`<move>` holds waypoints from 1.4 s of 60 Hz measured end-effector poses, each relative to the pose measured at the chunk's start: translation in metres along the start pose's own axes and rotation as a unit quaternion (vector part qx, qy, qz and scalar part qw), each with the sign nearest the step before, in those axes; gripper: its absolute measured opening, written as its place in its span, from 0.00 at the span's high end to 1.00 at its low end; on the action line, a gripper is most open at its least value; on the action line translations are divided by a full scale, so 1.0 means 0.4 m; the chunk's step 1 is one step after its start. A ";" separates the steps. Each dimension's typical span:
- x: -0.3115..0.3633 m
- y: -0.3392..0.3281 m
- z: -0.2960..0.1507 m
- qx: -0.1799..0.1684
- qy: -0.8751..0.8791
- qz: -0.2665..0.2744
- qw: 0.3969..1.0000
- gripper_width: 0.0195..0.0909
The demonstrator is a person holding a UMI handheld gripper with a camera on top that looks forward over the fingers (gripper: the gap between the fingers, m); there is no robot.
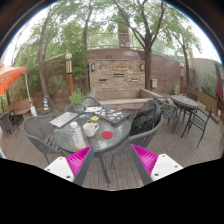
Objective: Pour water
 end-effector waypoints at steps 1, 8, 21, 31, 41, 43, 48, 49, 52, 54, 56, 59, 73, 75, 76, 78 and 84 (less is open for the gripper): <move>0.009 0.025 0.000 0.000 0.001 0.000 1.000 0.11; 0.023 -0.002 0.012 -0.004 0.004 0.020 1.000 0.11; 0.141 -0.071 0.042 -0.003 -0.001 0.047 0.999 0.10; 0.262 -0.110 0.068 0.002 -0.011 0.051 0.999 0.09; 0.402 0.006 0.138 0.001 -0.017 0.030 0.999 0.10; 0.433 0.044 0.146 -0.008 -0.017 0.024 1.000 0.10; 0.514 0.158 0.173 -0.014 -0.007 0.014 1.000 0.09; 0.534 0.181 0.178 -0.015 -0.006 0.010 1.000 0.09; 0.584 0.255 0.179 -0.026 -0.002 0.002 1.000 0.09; 0.608 0.305 0.179 -0.034 0.000 0.002 0.999 0.09; 0.633 0.352 0.182 -0.038 0.001 0.001 0.999 0.09; 0.669 0.410 0.182 -0.044 0.003 0.002 0.999 0.09; 0.718 0.639 0.150 -0.079 0.005 0.022 0.997 0.09; 0.723 0.657 0.133 -0.090 0.011 0.023 0.996 0.09; 0.729 0.661 0.127 -0.094 0.013 0.023 0.995 0.09; 0.742 0.681 0.120 -0.100 0.011 0.020 0.995 0.12; 0.756 0.707 0.119 -0.122 -0.021 0.026 0.992 0.42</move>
Point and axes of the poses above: the point between the fingertips, and its own axes, seen from behind it with the camera up: x to the left, z down, y forward, the way the camera looks, the point moved 2 cm from there along -y, backward, against the way the camera looks, and after that the axes turned 15 degrees about z, right-handed, at the moved point
